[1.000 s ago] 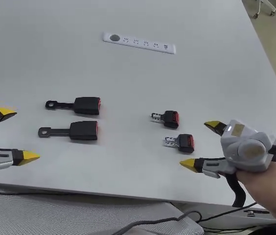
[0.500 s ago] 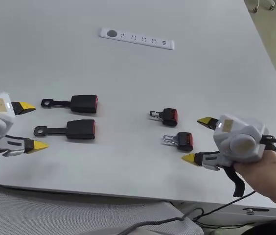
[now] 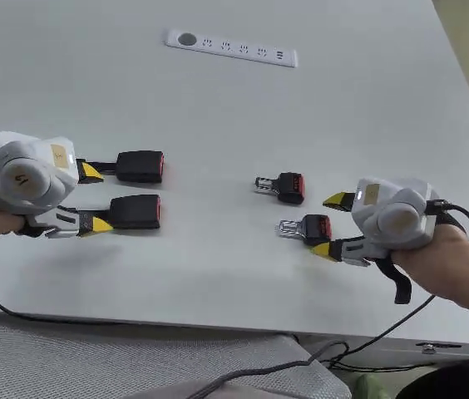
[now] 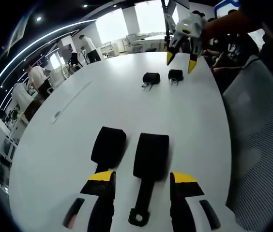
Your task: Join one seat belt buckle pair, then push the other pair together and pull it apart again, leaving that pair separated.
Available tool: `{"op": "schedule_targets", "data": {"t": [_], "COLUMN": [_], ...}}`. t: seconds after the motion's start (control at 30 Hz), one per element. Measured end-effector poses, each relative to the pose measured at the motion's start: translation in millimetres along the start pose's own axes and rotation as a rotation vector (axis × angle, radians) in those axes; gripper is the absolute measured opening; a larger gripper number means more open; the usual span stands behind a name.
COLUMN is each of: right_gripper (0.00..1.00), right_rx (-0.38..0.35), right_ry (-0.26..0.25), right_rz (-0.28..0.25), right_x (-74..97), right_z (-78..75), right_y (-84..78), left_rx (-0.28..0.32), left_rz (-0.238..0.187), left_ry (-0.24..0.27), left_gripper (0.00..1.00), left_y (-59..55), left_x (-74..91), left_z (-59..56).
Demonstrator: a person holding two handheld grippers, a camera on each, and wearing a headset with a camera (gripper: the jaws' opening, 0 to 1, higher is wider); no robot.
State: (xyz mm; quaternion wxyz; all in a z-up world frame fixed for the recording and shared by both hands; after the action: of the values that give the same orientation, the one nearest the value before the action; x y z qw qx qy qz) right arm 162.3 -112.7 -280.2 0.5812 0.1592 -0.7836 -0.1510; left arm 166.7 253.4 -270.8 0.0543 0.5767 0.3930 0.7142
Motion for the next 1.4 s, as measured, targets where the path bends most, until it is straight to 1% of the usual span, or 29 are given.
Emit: {"op": "schedule_targets", "data": {"t": [0.03, 0.1, 0.13, 0.17, 0.2, 0.23, 0.33, 0.47, 0.53, 0.6, 0.7, 0.77, 0.83, 0.9, 0.97, 1.07, 1.23, 1.27, 1.4], "right_gripper": [0.46, 0.45, 0.45, 0.44, 0.43, 0.41, 0.39, 0.38, 0.38, 0.38, 0.37, 0.36, 0.36, 0.35, 0.35, 0.34, 0.34, 0.34, 0.34], "right_rx": [0.003, 0.006, 0.004, 0.011, 0.011, 0.008, 0.017, 0.017, 0.023, 0.022, 0.022, 0.000, 0.013, 0.020, 0.018, 0.016, 0.044, 0.047, 0.053], "right_ry": [-0.002, 0.025, 0.042, 0.041, 0.048, 0.067, 0.077, 0.100, 0.113, 0.126, 0.137, 0.158, 0.171, 0.178, 0.184, 0.190, 0.210, 0.215, 0.224], "right_rz": [0.003, 0.013, 0.015, 0.019, 0.020, 0.020, 0.027, 0.036, 0.042, 0.045, 0.048, 0.027, 0.032, 0.035, 0.032, 0.021, 0.030, 0.030, 0.026], "right_x": [-1.4, -4.0, -5.6, -7.5, -7.3, -7.6, -12.0, -15.8, -18.3, -19.4, -20.9, -22.0, -22.7, -22.9, -23.9, -22.9, -21.7, -21.8, -22.1], "right_z": [-1.4, -1.5, -1.1, -3.4, -3.4, -2.7, -5.6, -7.5, -8.0, -9.3, -10.7, -11.4, -11.3, -11.2, -11.4, -10.7, -8.9, -9.2, -8.8], "right_y": [-1.5, -4.0, -5.8, -8.1, -7.9, -7.9, -13.0, -16.5, -18.4, -19.2, -20.1, -18.9, -20.1, -19.2, -19.0, -16.2, -11.8, -11.5, -11.0], "left_rx": [-0.002, 0.002, 0.002, 0.001, 0.000, 0.000, -0.006, -0.025, -0.032, -0.035, -0.054, -0.059, -0.069, -0.082, -0.086, -0.101, -0.165, -0.194, -0.235], "left_rz": [0.005, 0.027, 0.032, 0.038, 0.042, 0.048, 0.052, 0.074, 0.071, 0.067, 0.084, 0.090, 0.097, 0.100, 0.102, 0.108, 0.130, 0.139, 0.149], "left_ry": [-0.008, -0.033, -0.038, -0.043, -0.044, -0.046, -0.057, -0.068, -0.070, -0.085, -0.102, -0.110, -0.112, -0.124, -0.117, -0.120, -0.123, -0.120, -0.143], "left_gripper": [0.46, 0.45, 0.43, 0.43, 0.43, 0.43, 0.43, 0.42, 0.40, 0.37, 0.37, 0.36, 0.34, 0.32, 0.32, 0.33, 0.32, 0.32, 0.32], "left_y": [0.7, -1.1, -2.0, -2.8, -3.4, -3.7, -2.5, -3.8, -2.5, -0.3, -0.7, -0.4, -0.2, -0.5, -0.2, 0.5, -0.5, -1.0, 0.4], "left_x": [-3.0, -8.2, -10.2, -12.1, -13.6, -15.1, -17.6, -22.1, -22.4, -23.3, -25.3, -26.5, -27.8, -29.8, -31.0, -30.9, -32.8, -33.4, -33.1], "left_z": [-0.3, -1.7, -1.9, -2.2, -2.1, -2.0, -2.9, -2.7, -2.0, -2.3, -2.4, -2.7, -2.9, -5.6, -5.8, -5.8, -5.9, -6.4, -7.9]}}
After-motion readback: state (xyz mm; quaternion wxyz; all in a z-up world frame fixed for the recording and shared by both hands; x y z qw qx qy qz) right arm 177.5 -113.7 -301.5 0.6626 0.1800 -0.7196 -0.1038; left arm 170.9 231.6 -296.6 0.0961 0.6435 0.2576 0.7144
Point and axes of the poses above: the centre of the closed fingertips' face, and the gripper's own axes: x roughly backward along the fingers, z roughly to its left, y roughly out of its top, the point moved 7 cm from there along x, roughly backward along the fingers, and after that the axes turned 12 degrees about x, right-handed, at the moved point
